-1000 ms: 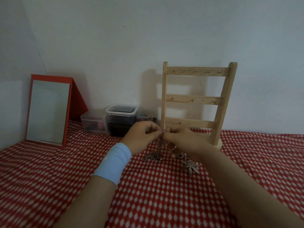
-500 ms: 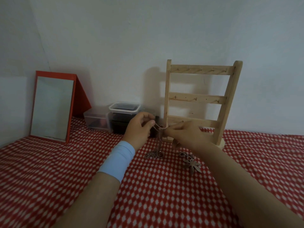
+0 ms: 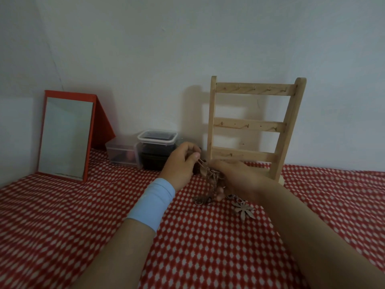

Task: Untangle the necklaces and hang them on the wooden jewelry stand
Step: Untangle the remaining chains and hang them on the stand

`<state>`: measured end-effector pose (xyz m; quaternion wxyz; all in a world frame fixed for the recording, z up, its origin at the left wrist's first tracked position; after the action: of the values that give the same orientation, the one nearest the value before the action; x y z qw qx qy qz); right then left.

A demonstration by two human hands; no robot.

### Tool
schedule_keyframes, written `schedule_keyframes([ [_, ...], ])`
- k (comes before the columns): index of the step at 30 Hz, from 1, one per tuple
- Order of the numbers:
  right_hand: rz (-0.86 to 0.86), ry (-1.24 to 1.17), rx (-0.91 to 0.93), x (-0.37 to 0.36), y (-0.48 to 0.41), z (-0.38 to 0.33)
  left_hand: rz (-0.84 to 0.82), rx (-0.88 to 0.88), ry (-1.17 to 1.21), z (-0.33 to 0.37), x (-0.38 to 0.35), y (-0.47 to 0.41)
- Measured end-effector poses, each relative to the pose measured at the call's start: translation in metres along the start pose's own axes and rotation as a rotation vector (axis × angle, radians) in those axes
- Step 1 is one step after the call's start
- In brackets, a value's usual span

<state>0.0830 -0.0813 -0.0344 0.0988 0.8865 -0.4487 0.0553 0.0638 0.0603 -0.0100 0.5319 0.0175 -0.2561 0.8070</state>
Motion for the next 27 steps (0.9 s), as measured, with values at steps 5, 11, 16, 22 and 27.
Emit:
schedule_keyframes([
  [5,-0.119,0.061,0.007,0.001,0.003,-0.003,0.049,-0.070,-0.060,0.007,0.010,-0.003],
  [11,0.076,-0.056,0.092,0.014,0.000,-0.006,0.009,0.006,-0.141,-0.003,0.009,-0.003],
  [16,0.154,-0.103,0.139,0.015,-0.003,-0.008,-0.293,0.195,-0.075,-0.013,-0.016,0.011],
  [22,0.282,-0.027,0.198,0.023,-0.001,-0.011,-0.196,0.131,0.044,-0.004,-0.012,0.011],
  [27,0.405,0.029,0.116,0.027,0.001,-0.008,-0.099,0.159,-0.119,-0.009,-0.008,0.010],
])
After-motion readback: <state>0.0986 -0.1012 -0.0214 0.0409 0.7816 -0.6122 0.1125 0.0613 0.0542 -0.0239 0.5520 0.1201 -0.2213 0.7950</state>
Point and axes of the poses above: each hand's wrist, its own y-axis away from the middle knuckle, its own x-axis out of the back of the hand, z = x × y, the point moved 7 cm from there along -y, towards the middle knuckle, and after that the axes turned 6 degrees about z, right-handed, at the moved point
